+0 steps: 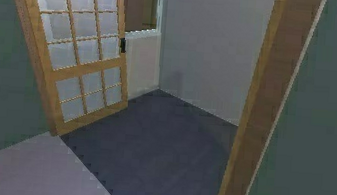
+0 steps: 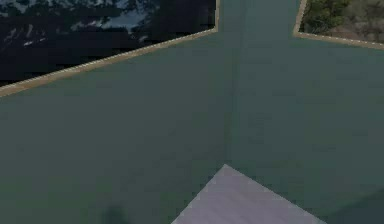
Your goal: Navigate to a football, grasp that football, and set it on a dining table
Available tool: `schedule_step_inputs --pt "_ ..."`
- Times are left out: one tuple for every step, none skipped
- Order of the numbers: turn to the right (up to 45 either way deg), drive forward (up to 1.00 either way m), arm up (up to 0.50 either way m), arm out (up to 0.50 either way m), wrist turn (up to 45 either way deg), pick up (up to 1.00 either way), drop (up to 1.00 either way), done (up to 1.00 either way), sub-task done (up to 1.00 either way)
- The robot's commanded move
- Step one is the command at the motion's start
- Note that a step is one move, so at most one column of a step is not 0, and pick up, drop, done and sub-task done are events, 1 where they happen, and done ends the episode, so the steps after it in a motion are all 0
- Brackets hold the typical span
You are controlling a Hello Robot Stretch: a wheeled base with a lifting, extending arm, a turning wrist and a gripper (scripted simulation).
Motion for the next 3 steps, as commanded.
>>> schedule_step_inputs --pt "-9.0 0.0 0.0 0.0 0.0 0.0 0.0 0.0 0.0" --pt "0.0 0.75 0.0 0.0 0.0 0.0 0.0 0.0 0.0" --pt "45.0 0.0 0.0 0.0 0.0 0.0 0.0 0.0 0.0"
